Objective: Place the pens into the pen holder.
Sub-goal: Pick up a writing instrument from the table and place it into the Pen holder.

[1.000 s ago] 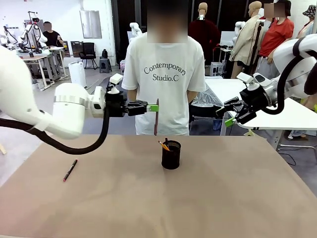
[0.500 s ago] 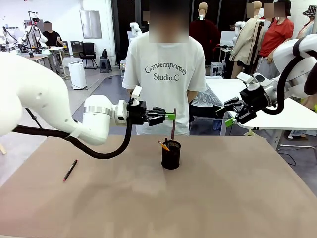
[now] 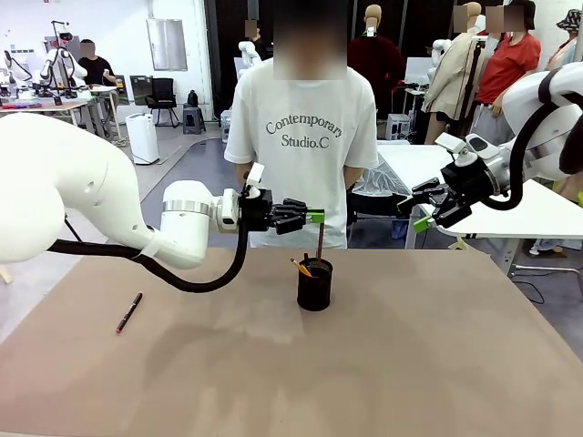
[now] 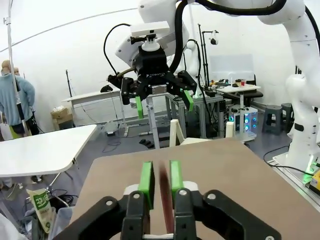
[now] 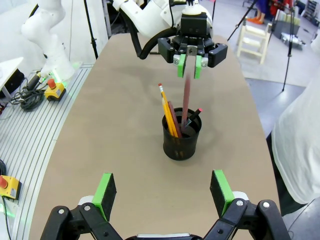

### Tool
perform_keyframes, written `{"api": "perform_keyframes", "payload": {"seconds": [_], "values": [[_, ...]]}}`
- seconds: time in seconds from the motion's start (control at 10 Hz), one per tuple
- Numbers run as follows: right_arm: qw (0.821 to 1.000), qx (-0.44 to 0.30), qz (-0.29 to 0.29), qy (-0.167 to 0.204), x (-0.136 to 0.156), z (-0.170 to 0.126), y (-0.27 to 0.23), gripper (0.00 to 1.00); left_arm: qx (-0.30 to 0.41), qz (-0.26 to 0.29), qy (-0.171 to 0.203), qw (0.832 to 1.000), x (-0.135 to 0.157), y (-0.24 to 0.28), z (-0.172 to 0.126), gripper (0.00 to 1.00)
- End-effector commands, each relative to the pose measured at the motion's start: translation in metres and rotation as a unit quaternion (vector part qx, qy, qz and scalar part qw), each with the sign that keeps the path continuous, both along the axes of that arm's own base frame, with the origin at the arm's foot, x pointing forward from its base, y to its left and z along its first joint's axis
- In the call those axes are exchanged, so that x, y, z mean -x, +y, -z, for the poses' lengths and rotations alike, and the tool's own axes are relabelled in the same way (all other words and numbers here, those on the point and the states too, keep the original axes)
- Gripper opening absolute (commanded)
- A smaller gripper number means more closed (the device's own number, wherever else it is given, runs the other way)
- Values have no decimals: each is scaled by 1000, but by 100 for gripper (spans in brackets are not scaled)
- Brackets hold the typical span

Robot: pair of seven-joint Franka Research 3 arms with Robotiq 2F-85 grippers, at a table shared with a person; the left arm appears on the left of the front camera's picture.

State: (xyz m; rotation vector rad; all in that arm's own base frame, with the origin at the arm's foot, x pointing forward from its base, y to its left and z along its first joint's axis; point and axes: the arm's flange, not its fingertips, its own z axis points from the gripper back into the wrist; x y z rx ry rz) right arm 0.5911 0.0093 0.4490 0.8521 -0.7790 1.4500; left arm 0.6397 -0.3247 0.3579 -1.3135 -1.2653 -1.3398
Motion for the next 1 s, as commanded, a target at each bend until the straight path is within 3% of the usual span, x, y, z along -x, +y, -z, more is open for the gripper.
{"api": "perform_keyframes", "payload": {"seconds": [0.0,0.2,0.7,0.9], "values": [[1000,-3,2,0,0,-3,2,100,-7,-4,-5,1000,2,3,-3,60],[1000,-3,2,0,0,-3,2,100,-12,-2,4,1000,3,5,-4,98],[1000,-3,2,0,0,-3,2,100,-31,-5,19,999,15,15,-15,100],[1000,-3,2,0,0,-3,2,100,-6,-3,0,1000,1,3,-8,100]]}}
